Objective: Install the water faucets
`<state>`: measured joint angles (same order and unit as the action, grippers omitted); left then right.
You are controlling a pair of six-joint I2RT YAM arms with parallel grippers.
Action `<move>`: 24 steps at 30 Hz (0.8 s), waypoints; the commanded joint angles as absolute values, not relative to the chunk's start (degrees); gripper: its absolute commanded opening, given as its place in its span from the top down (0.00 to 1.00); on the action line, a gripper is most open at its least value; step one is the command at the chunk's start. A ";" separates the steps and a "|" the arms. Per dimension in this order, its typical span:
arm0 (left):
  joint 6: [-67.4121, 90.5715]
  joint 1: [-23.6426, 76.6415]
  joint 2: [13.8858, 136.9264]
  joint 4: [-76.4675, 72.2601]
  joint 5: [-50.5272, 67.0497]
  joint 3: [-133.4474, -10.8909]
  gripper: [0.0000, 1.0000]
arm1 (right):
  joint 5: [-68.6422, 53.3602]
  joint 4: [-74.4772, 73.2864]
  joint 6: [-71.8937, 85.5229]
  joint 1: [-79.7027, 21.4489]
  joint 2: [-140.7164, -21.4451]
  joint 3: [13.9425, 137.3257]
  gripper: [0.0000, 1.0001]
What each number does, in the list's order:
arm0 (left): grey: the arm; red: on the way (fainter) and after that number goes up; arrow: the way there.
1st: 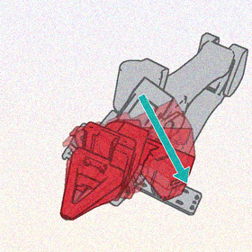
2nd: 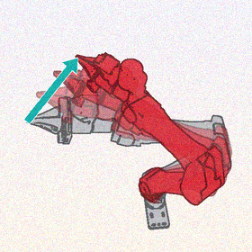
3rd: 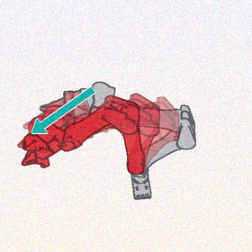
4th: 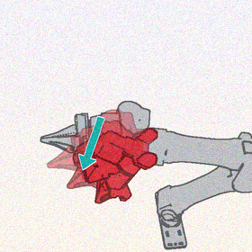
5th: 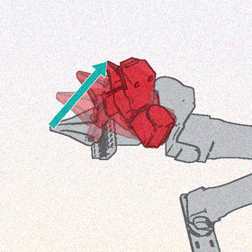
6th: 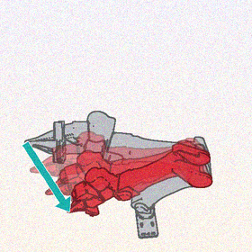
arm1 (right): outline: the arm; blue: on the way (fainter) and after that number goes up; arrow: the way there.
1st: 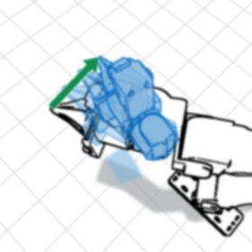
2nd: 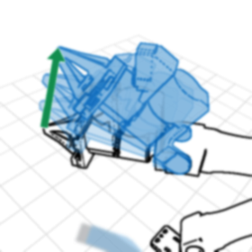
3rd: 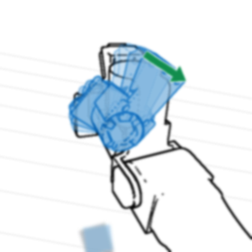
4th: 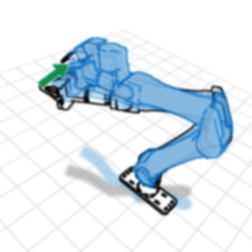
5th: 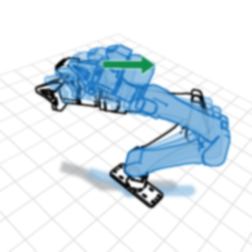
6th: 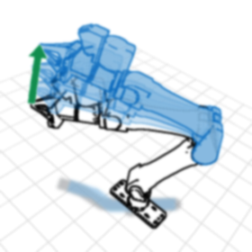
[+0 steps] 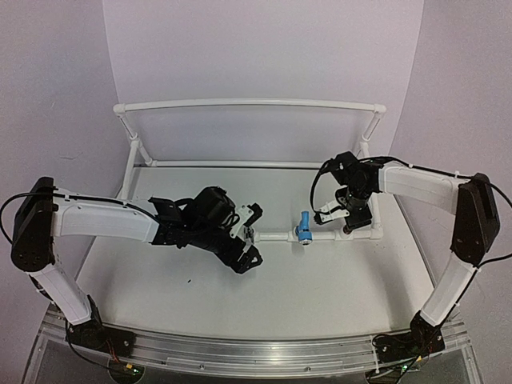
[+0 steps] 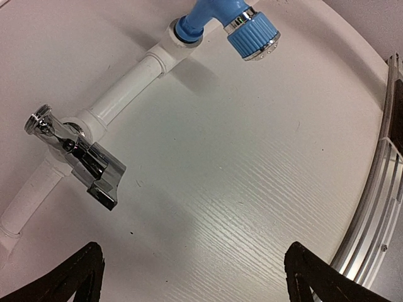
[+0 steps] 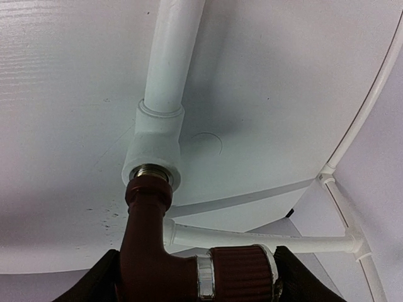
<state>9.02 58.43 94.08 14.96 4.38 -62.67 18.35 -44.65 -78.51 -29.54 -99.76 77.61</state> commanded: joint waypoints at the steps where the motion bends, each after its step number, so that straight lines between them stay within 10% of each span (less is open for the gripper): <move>1: 9.39 58.13 93.85 14.27 4.28 -65.44 0.00 | 18.85 -40.84 -70.71 -28.21 -100.42 75.88 1.00; 24: 9.67 58.10 94.43 14.68 4.22 -66.61 0.00 | 12.24 -49.53 -35.38 -27.16 -105.66 83.21 1.00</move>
